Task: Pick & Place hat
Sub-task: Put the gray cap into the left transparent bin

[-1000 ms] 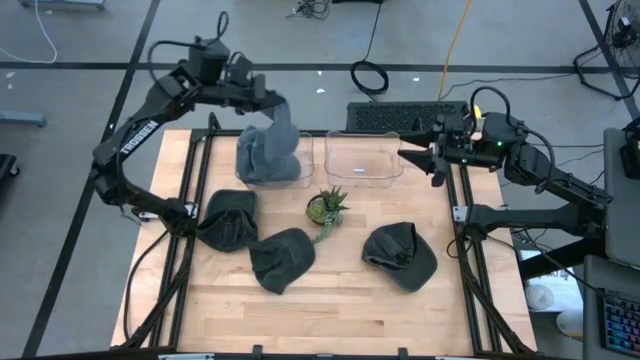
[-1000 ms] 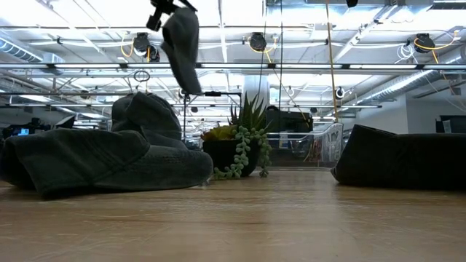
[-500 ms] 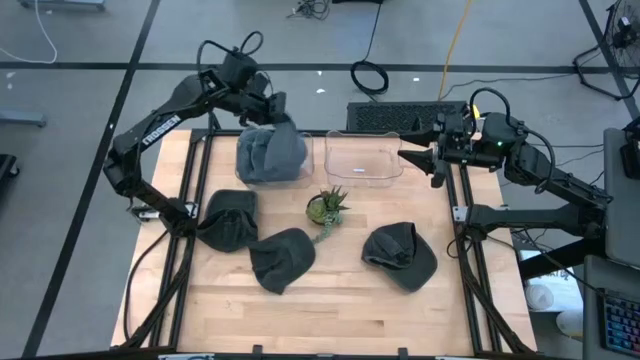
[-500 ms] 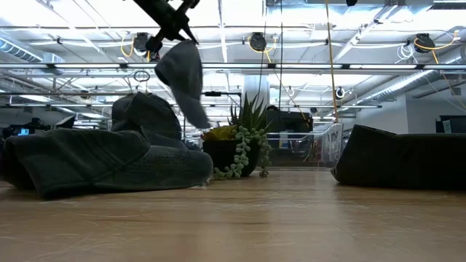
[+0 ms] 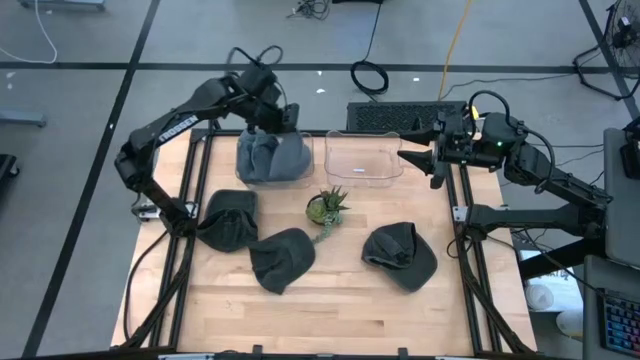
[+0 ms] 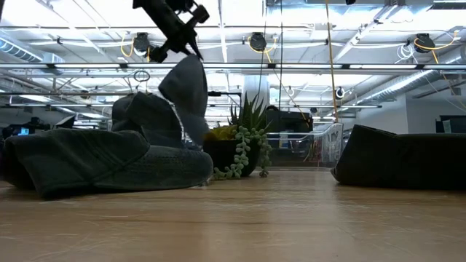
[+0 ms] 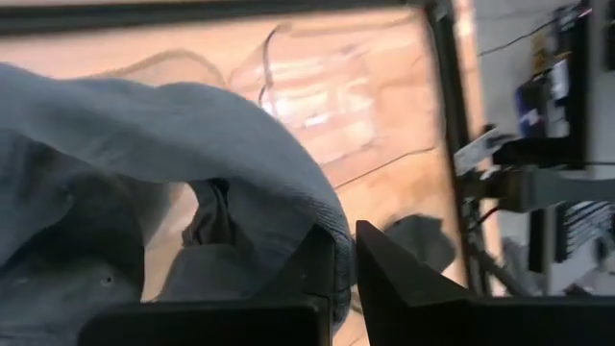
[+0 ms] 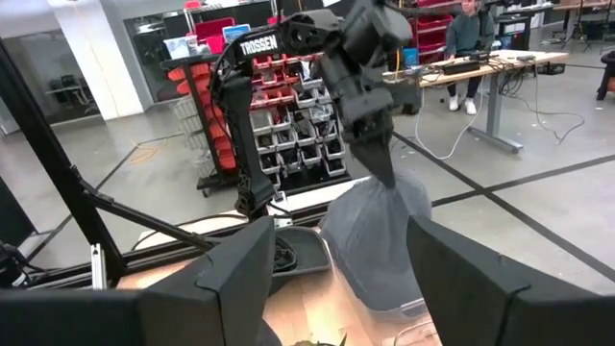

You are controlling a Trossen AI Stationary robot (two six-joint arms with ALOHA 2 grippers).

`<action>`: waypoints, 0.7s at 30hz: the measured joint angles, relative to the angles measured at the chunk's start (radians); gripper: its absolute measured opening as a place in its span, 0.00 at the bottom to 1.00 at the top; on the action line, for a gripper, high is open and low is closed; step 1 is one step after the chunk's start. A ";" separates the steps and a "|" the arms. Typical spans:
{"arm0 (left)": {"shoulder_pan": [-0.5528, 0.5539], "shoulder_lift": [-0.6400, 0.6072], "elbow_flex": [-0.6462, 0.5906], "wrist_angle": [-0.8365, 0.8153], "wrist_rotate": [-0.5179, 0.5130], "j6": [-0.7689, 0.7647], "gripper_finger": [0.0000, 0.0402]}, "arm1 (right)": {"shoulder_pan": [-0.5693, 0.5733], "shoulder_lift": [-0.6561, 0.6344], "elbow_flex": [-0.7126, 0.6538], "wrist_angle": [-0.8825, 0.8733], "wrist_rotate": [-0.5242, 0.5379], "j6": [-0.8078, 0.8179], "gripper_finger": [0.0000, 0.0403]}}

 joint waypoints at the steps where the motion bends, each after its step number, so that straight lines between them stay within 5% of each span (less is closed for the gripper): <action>1: -0.003 0.013 0.000 -0.006 0.001 0.001 0.06 | 0.000 0.000 0.000 0.000 0.000 0.000 0.56; 21: -0.006 0.066 0.000 -0.177 -0.109 0.004 0.05 | 0.000 0.000 0.000 -0.001 0.002 0.002 0.55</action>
